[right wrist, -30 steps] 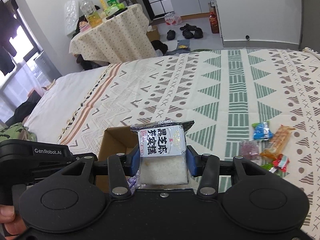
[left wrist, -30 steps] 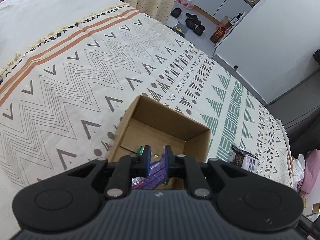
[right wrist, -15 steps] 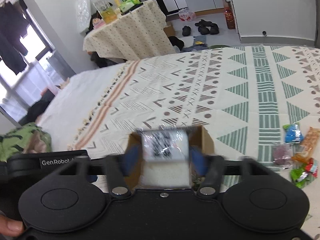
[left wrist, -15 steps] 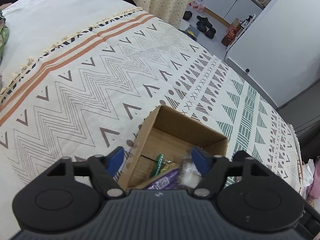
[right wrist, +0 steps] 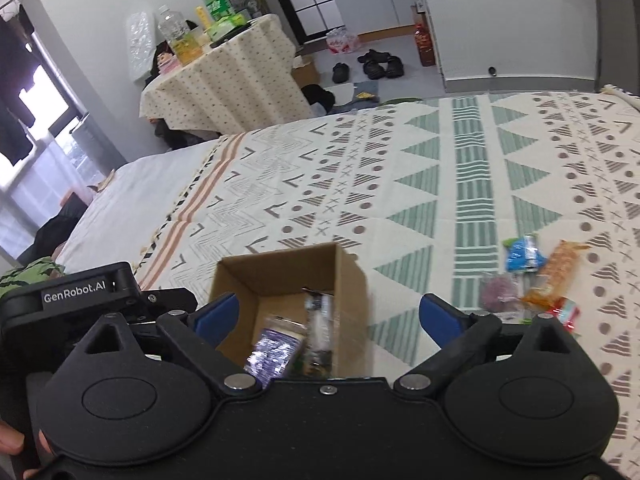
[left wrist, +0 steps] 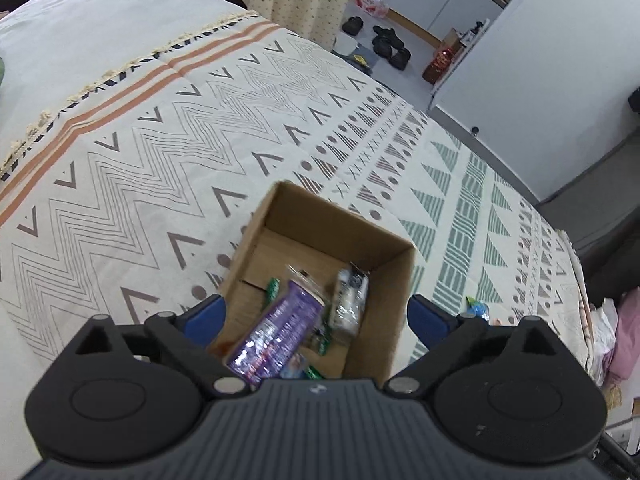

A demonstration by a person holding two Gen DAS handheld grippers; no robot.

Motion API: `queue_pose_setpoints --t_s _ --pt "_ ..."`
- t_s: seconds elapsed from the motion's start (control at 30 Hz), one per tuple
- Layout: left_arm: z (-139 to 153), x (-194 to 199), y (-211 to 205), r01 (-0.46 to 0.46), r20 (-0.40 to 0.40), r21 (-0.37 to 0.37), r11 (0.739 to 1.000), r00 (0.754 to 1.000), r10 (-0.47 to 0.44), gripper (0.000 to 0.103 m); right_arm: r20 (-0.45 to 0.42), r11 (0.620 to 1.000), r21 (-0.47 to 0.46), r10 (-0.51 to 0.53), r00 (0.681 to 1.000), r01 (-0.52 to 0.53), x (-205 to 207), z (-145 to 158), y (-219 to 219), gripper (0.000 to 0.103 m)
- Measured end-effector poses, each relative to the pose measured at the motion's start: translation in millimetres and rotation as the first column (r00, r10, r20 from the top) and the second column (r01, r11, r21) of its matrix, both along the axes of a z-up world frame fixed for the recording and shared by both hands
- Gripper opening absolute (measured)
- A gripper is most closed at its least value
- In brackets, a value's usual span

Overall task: Organize snacks
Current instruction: 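Open the left gripper over the box while the right gripper releases the white pack inside, then grasp the green wrapper candy with the left gripper while the right grasps the peanut candy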

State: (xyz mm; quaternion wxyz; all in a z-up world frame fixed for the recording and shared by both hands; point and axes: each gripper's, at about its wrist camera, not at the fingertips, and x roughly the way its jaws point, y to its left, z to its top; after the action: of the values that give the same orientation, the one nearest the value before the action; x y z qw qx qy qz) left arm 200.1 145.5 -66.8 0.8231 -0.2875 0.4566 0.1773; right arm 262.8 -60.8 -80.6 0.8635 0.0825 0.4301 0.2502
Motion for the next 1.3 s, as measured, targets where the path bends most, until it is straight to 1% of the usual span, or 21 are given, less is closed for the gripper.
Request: queue_pose_setpoints --t_s 0.23,0.33,0.47,0.57,0.6,0.83,1.0,1.1,1.2,1.3 --pt "10 0 -29 0.052 0.03 0.016 0.999 0.998 -0.052 0.097 -0.008 0.999 -0.002 -0.038 0.999 0.038 -8 -2 -34 0.099" --pt "11 0 -38 0.057 0.035 -0.004 0.998 0.998 -0.057 0.097 -0.003 0.998 -0.002 -0.056 0.998 0.056 -11 -2 -47 0.103" --pt "13 -1 -52 0.069 0.047 -0.018 0.997 0.997 -0.068 0.098 -0.001 0.996 0.0 -0.084 0.996 0.084 -13 -3 -63 0.103" --pt "14 -1 -62 0.073 0.057 -0.032 0.997 0.996 -0.071 0.102 0.003 0.995 0.007 -0.101 0.995 0.101 -16 -4 -75 0.103" --pt "14 -1 -65 0.075 0.059 -0.033 0.997 0.996 -0.073 0.103 0.003 0.994 0.008 -0.105 0.994 0.105 -16 -4 -79 0.103" --pt "13 4 -95 0.122 0.06 -0.031 0.992 0.991 -0.12 0.103 -0.011 0.99 0.027 -0.139 0.99 0.139 -20 -9 -107 0.103" --pt "10 8 -115 0.154 0.041 -0.019 0.988 0.987 -0.153 0.103 -0.02 0.987 0.035 -0.158 0.987 0.158 -22 -15 -128 0.103" --pt "8 10 -126 0.17 0.036 -0.011 0.985 0.985 -0.169 0.103 -0.032 0.987 0.052 -0.149 0.988 0.151 -23 -17 -140 0.103" --pt "4 12 -135 0.176 0.027 -0.006 0.984 0.984 -0.176 0.102 -0.013 0.987 0.039 -0.156 0.988 0.156 -25 -18 -150 0.103" --pt "1 15 -145 0.185 0.022 -0.005 0.983 0.983 -0.185 0.102 -0.012 0.985 0.04 -0.165 0.986 0.165 -25 -21 -160 0.103"
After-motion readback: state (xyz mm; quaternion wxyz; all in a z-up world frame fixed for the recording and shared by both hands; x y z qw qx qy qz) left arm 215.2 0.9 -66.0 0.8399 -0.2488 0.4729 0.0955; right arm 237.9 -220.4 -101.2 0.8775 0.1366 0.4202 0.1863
